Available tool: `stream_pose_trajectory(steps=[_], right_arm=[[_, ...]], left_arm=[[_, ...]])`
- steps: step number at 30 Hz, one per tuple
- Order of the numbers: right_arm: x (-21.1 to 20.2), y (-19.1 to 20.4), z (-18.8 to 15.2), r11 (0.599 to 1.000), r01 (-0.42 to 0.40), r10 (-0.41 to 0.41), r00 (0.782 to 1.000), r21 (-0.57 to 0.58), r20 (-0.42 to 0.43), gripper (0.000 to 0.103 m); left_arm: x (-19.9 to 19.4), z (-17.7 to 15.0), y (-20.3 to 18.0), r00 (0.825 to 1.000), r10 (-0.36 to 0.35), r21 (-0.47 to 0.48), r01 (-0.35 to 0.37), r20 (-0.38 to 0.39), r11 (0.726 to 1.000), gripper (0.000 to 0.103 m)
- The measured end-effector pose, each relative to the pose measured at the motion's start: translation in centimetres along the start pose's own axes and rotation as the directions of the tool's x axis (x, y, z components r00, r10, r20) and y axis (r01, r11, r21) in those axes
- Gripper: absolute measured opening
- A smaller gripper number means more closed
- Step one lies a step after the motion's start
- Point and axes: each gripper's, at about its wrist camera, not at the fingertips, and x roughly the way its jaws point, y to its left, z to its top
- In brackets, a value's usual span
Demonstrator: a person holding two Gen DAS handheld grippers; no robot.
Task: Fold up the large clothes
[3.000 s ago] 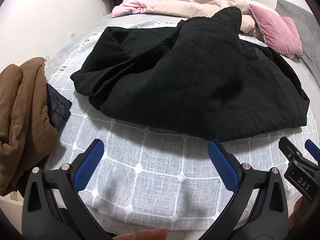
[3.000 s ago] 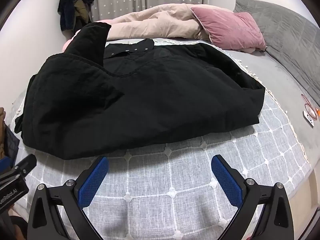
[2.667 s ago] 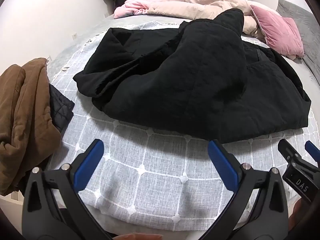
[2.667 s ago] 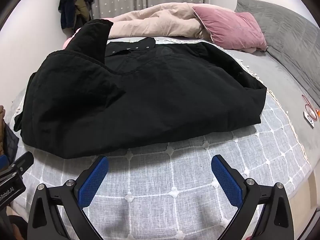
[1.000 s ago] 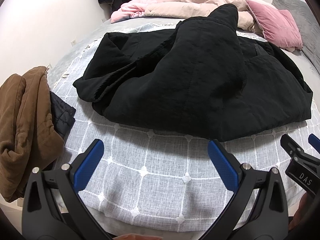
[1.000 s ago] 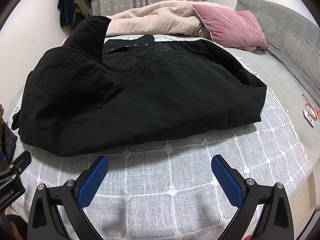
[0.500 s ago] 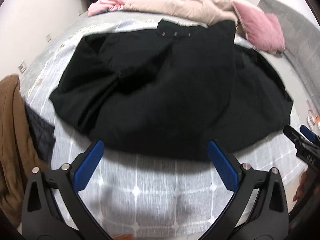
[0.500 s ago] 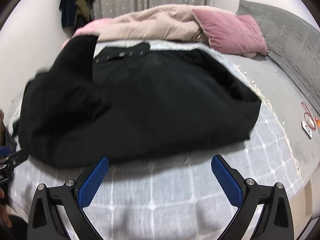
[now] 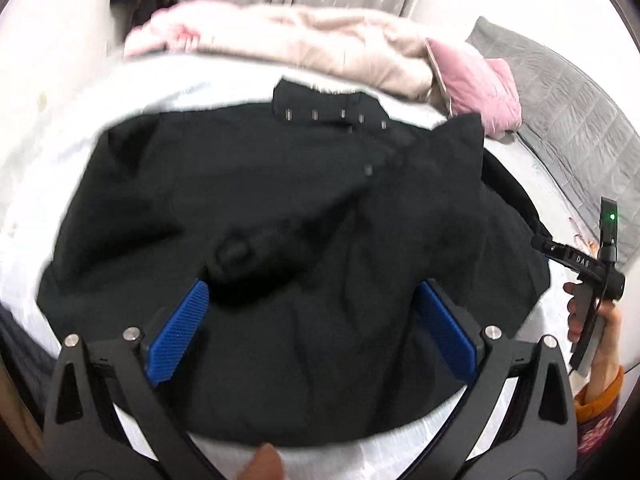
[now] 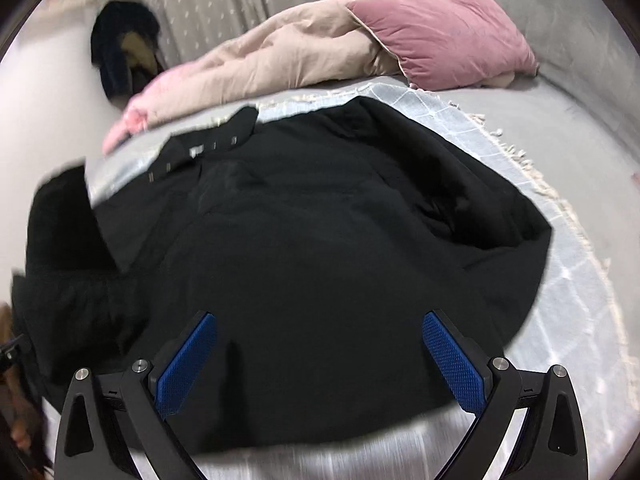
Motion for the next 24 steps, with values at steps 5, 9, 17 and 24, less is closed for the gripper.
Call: stream_pose_trajectory(steps=[5, 9, 17, 24], right_arm=[[2.8, -2.1, 0.5, 0.989, -0.102, 0.105, 0.994, 0.108, -0.023, 0.103], [3.8, -0.4, 0.2, 0.989, -0.139, 0.141, 0.989, 0.057, -0.034, 0.075], [0.2, 1.4, -1.0, 0.970, -0.242, 0.242, 0.970, -0.003, -0.002, 0.005], [-8.0, 0.6, -5.9, 0.967, -0.235, 0.238, 0.971, -0.101, 0.014, 0.004]], left_arm=[[3.1, 0.3, 1.0, 0.995, -0.076, -0.045, 0.074, -0.057, 0.996, 0.103], [3.9, -0.4, 1.4, 0.985, -0.156, -0.069, 0.151, -0.079, 0.986, 0.096], [2.2, -3.1, -1.7, 0.952, -0.272, -0.013, 0.272, -0.144, 0.962, 0.015], [-4.1, -7.2, -3.9, 0.951, -0.265, 0.145, 0.288, -0.159, 0.947, 0.009]])
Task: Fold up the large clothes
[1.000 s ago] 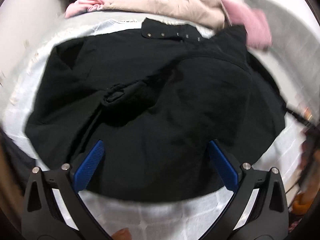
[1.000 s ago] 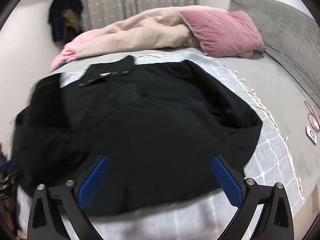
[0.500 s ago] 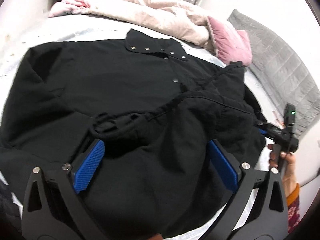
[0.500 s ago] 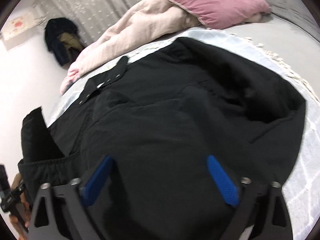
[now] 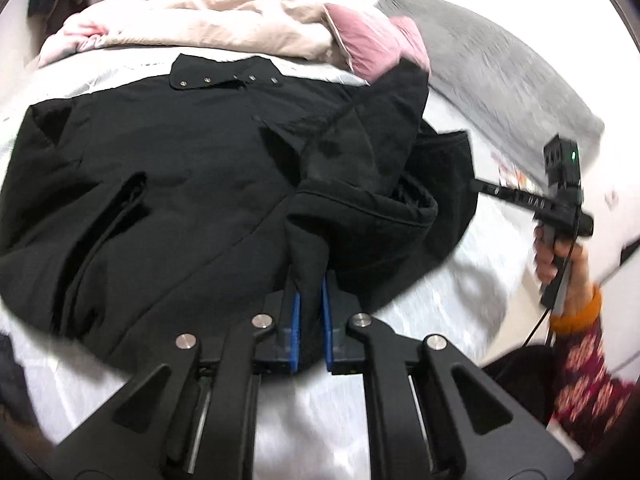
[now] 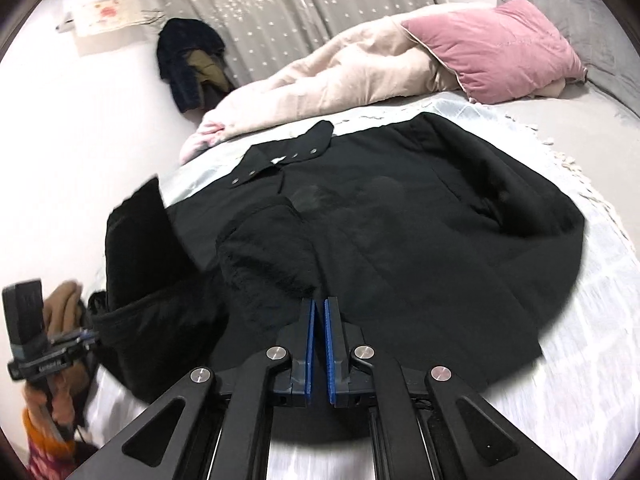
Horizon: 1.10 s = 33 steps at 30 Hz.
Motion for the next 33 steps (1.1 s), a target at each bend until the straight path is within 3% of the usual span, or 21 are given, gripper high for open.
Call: stream_pose_trajectory(steps=[5, 10, 11, 13, 14, 15, 17, 22, 27, 31, 33], right_arm=[[-3.6, -0.5, -4.9, 0.995, 0.082, -0.085, 0.995, -0.065, -0.043, 0.004], [-6.5, -3.4, -9.5, 0.984, 0.173, -0.176, 0.979, -0.031, -0.103, 0.005], [-7.0, -3.8, -9.7, 0.980, 0.197, -0.198, 0.974, -0.028, -0.108, 0.007], [-7.7, -4.1, -9.0, 0.970, 0.244, -0.245, 0.963, -0.023, -0.110, 0.021], [-8.1, -3.8, -8.6, 0.967, 0.255, -0.256, 0.961, -0.019, -0.102, 0.039], [-8.3, -3.5, -7.9, 0.967, 0.255, -0.255, 0.963, -0.014, -0.089, 0.064], [-8.7, -2.5, -6.7, 0.972, 0.235, -0.235, 0.971, -0.003, -0.053, 0.078], [-6.2, 1.5, -0.7, 0.979, 0.202, -0.201, 0.979, 0.002, -0.041, 0.078], [-0.4, 4.5, 6.3, 0.975, 0.206, -0.203, 0.978, 0.078, -0.039, 0.078], [5.3, 6.0, 8.5, 0.955, 0.281, -0.271, 0.957, 0.097, -0.108, 0.078], [8.4, 6.6, 8.4, 0.934, 0.352, -0.339, 0.927, 0.063, -0.161, 0.078]], left_arm=[[-2.5, -5.2, -1.3, 0.995, 0.041, 0.065, -0.035, -0.095, 0.997, 0.007], [-4.5, -9.0, -1.7, 0.975, 0.112, 0.123, -0.089, -0.194, 0.988, 0.010], [-5.3, -8.9, -1.6, 0.977, 0.107, 0.110, -0.088, -0.187, 0.990, 0.015], [-6.7, -8.3, -1.5, 0.981, 0.118, 0.090, -0.106, -0.153, 0.990, 0.041], [-7.6, -7.4, -1.6, 0.984, 0.139, 0.081, -0.130, -0.112, 0.988, 0.067], [-8.5, -6.6, -1.8, 0.986, 0.155, 0.078, -0.150, -0.065, 0.986, 0.085], [-9.2, -4.9, -2.2, 0.983, 0.185, 0.090, -0.184, -0.003, 0.979, 0.085], [-6.4, -0.5, -2.7, 0.971, 0.238, 0.074, -0.236, -0.019, 0.969, 0.085], [-2.6, 1.7, -2.3, 0.962, 0.265, -0.007, -0.266, -0.068, 0.964, 0.085], [0.5, 2.3, -2.0, 0.950, 0.293, -0.042, -0.299, -0.105, 0.953, 0.085], [1.5, 2.1, -2.0, 0.939, 0.318, -0.036, -0.325, -0.132, 0.945, 0.083]])
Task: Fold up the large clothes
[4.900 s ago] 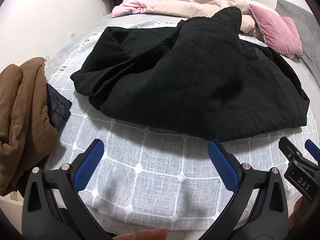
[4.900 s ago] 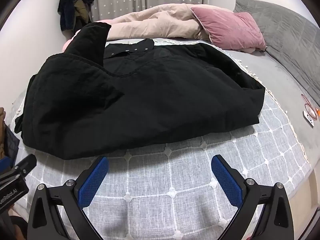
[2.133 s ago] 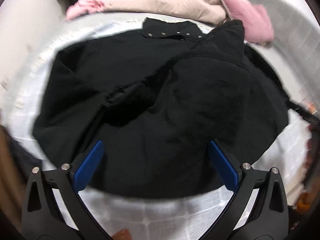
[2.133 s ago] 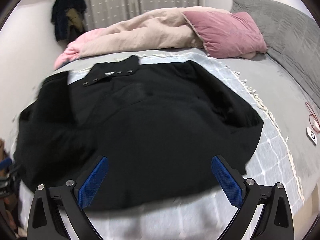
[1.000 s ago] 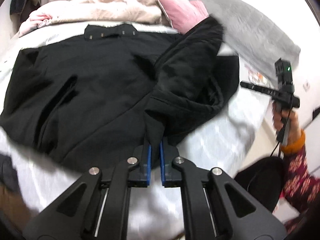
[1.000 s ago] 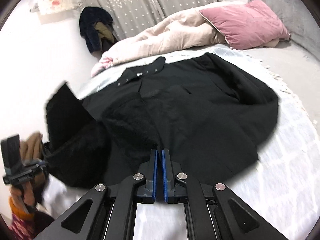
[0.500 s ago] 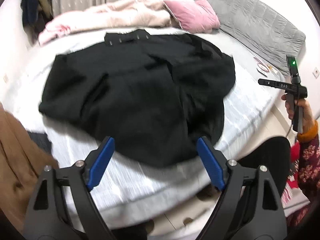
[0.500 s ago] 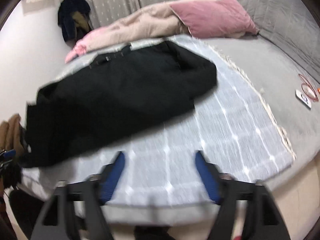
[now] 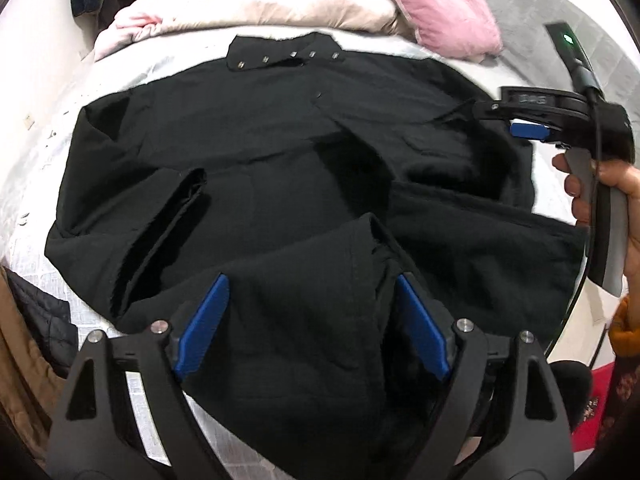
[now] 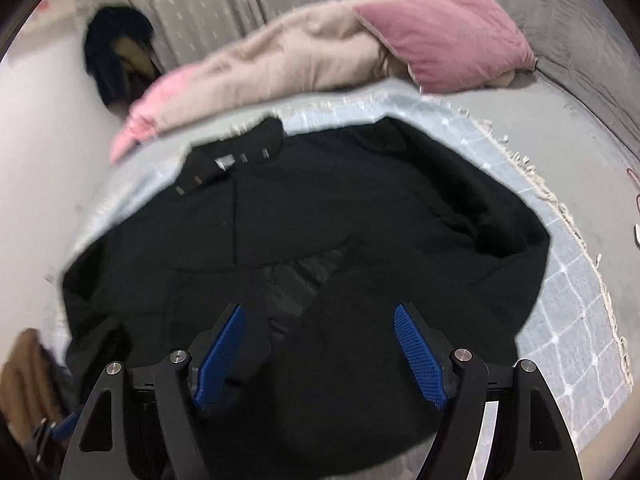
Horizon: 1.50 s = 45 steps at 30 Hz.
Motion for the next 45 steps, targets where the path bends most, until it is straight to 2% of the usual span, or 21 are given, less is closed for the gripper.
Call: stream_pose_trajectory(steps=[1, 3, 4, 5, 6, 7, 9, 12, 15, 21, 23, 24, 27, 28, 29, 31, 32, 33, 37, 41, 45], right_arm=[[1.1, 0.5, -0.1, 0.999, 0.049, -0.049, 0.999, -0.020, -0.018, 0.078], [2.8, 0.8, -1.0, 0.987, 0.149, -0.150, 0.988, -0.063, -0.026, 0.072], [3.1, 0.5, -1.6, 0.985, 0.153, -0.155, 0.988, -0.080, -0.021, 0.066], [3.3, 0.0, -2.5, 0.984, 0.142, -0.146, 0.989, -0.105, -0.026, 0.047], [3.5, -0.7, -3.4, 0.983, 0.136, -0.142, 0.989, -0.126, -0.044, 0.022], [3.4, -1.8, -4.2, 0.983, 0.122, -0.131, 0.989, -0.137, -0.062, 0.011], [2.5, -3.8, -5.8, 0.982, 0.102, -0.114, 0.992, -0.158, -0.063, 0.007], [0.2, -7.0, -8.9, 0.975, 0.115, -0.122, 0.992, -0.190, -0.025, 0.007], [-2.2, -10.4, -12.5, 0.982, 0.059, -0.066, 0.997, -0.178, -0.038, 0.007], [-5.3, -15.7, -18.8, 0.992, -0.032, 0.020, 0.994, -0.120, -0.106, 0.008], [-6.0, -18.2, -20.0, 0.997, -0.038, 0.030, 0.992, -0.061, -0.125, 0.013], [-6.5, -19.6, -20.5, 0.999, -0.028, 0.024, 0.992, -0.028, -0.125, 0.019], [-8.0, -23.0, -21.4, 0.995, -0.061, 0.070, 0.989, 0.076, -0.131, 0.034], [-8.4, -23.5, -21.5, 0.994, -0.051, 0.063, 0.989, 0.092, -0.131, 0.038], [-9.2, -24.1, -21.6, 0.995, -0.024, 0.036, 0.992, 0.096, -0.124, 0.041], [-11.0, -24.4, -21.5, 0.996, -0.011, 0.020, 0.995, 0.094, -0.094, 0.045], [-11.5, -24.7, -21.6, 0.995, -0.028, 0.036, 0.996, 0.100, -0.081, 0.050], [-12.5, -24.9, -21.5, 0.992, -0.054, 0.061, 0.996, 0.115, -0.060, 0.054], [-14.2, -24.7, -20.4, 0.984, -0.116, 0.116, 0.993, 0.135, 0.006, 0.063], [-13.8, -19.6, -20.1, 0.980, -0.192, 0.192, 0.981, 0.045, -0.005, 0.064], [-11.6, -14.0, -20.9, 0.964, -0.253, 0.250, 0.967, -0.085, -0.043, 0.064]], left_arm=[[0.5, -0.2, 0.0, 0.999, 0.021, 0.005, -0.021, -0.024, 1.000, 0.080], [0.5, -0.8, 0.2, 0.999, 0.037, 0.016, -0.036, -0.040, 0.999, 0.054], [0.4, -1.4, 0.6, 0.998, 0.031, 0.021, -0.030, -0.048, 0.999, 0.043], [0.3, -1.7, 1.1, 0.998, 0.026, 0.022, -0.025, -0.056, 0.999, 0.012], [0.2, -2.3, 1.7, 0.997, 0.025, 0.019, -0.024, -0.070, 1.000, 0.006], [-0.4, -3.2, 2.6, 0.997, 0.027, 0.005, -0.026, -0.071, 1.000, 0.006], [-1.7, -4.4, 3.3, 0.998, 0.034, 0.006, -0.033, -0.056, 0.999, 0.005], [-4.6, -7.3, 4.0, 0.999, 0.041, 0.025, -0.040, -0.021, 0.999, 0.004], [-7.2, -10.9, 4.7, 0.999, 0.031, 0.044, -0.029, -0.026, 0.999, 0.004], [-8.9, -16.3, 6.0, 0.988, 0.092, 0.097, -0.080, -0.124, 0.992, 0.005], [-8.7, -17.6, 6.6, 0.977, 0.136, 0.119, -0.117, -0.162, 0.986, 0.005], [-8.8, -18.0, 6.9, 0.975, 0.142, 0.123, -0.122, -0.173, 0.985, 0.005], [-9.8, -18.9, 7.6, 0.975, 0.111, 0.095, -0.094, -0.192, 0.991, 0.011], [-10.6, -18.8, 7.6, 0.979, 0.087, 0.081, -0.073, -0.184, 0.994, 0.011], [-11.6, -18.6, 7.5, 0.985, 0.063, 0.069, -0.053, -0.160, 0.996, 0.016], [-13.3, -18.2, 7.1, 0.993, 0.028, 0.064, -0.021, -0.111, 0.998, 0.039], [-14.1, -18.0, 6.8, 0.997, 0.011, 0.067, -0.006, -0.079, 0.998, 0.061], [-14.6, -17.6, 6.4, 0.999, 0.002, 0.074, 0.002, -0.049, 0.997, 0.072], [-14.3, -15.9, 4.6, 1.000, -0.024, 0.110, 0.025, -0.013, 0.994, 0.072], [-12.1, -14.6, 1.2, 0.995, -0.097, 0.150, 0.100, -0.023, 0.984, 0.073], [-8.3, -14.5, -3.5, 0.986, -0.149, 0.245, 0.162, -0.072, 0.956, 0.073]])
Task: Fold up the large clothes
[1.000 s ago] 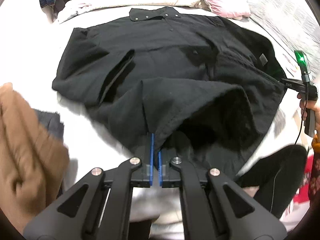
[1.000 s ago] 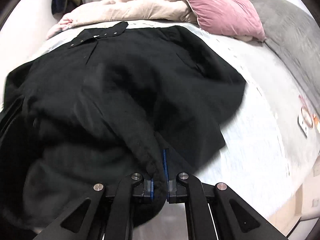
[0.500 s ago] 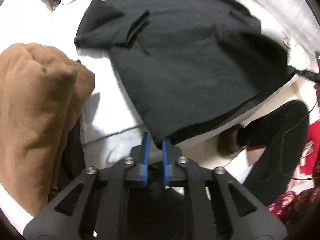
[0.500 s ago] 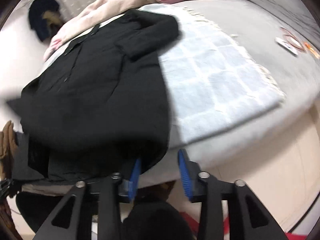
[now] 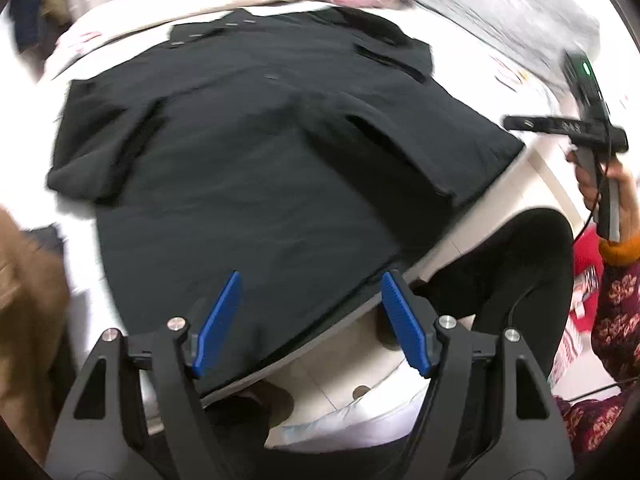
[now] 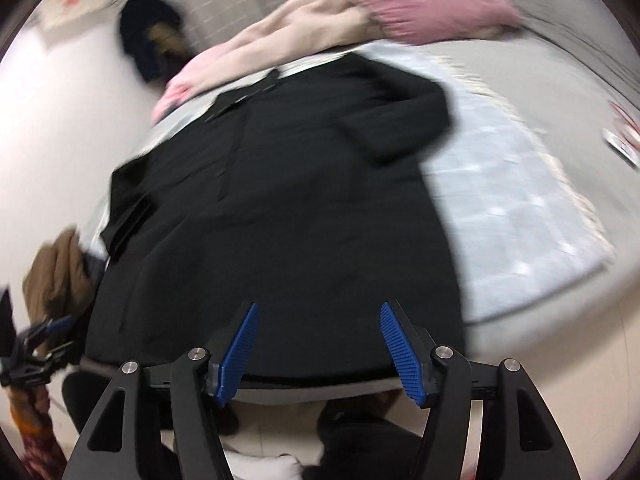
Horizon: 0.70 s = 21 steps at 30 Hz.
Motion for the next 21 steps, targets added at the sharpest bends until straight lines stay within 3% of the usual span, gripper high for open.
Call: stream_pose_trajectory(steps=[5, 8, 14, 16, 17, 18, 21], right_arm=[[2.5, 4.2, -1.4, 0.988, -0.091, 0.090, 0.996, -0.122, -0.012, 0.064], [2.9, 5.9, -3.0, 0.959, -0.172, 0.182, 0.983, -0.226, 0.021, 0.064], [3.2, 8.0, -6.2, 0.892, -0.141, 0.161, 0.987, -0.429, 0.011, 0.064], [3.3, 8.3, -6.7, 0.882, -0.144, 0.170, 0.985, -0.450, 0.019, 0.064], [3.3, 8.3, -6.8, 0.880, -0.150, 0.178, 0.984, -0.450, 0.021, 0.064], [3.3, 8.3, -6.9, 0.880, -0.158, 0.188, 0.982, -0.449, 0.023, 0.064], [3.4, 8.3, -6.7, 0.882, -0.166, 0.200, 0.979, -0.441, 0.031, 0.064]], left_arm=[[3.8, 1.1, -4.3, 0.995, -0.090, 0.120, 0.085, 0.038, 0.989, 0.073], [6.2, 1.1, -6.2, 0.991, -0.128, 0.180, 0.118, 0.047, 0.977, 0.073], [9.4, 1.6, -7.6, 0.995, -0.088, 0.247, 0.072, 0.054, 0.966, 0.072], [10.1, 1.7, -7.1, 0.996, -0.061, 0.234, 0.044, 0.067, 0.971, 0.055], [10.4, 1.7, -6.9, 0.996, -0.064, 0.226, 0.048, 0.065, 0.973, 0.026], [10.6, 1.8, -6.5, 0.995, -0.088, 0.205, 0.076, 0.050, 0.976, 0.009], [7.8, 1.7, -5.1, 0.987, -0.129, 0.131, 0.116, 0.098, 0.985, 0.008]])
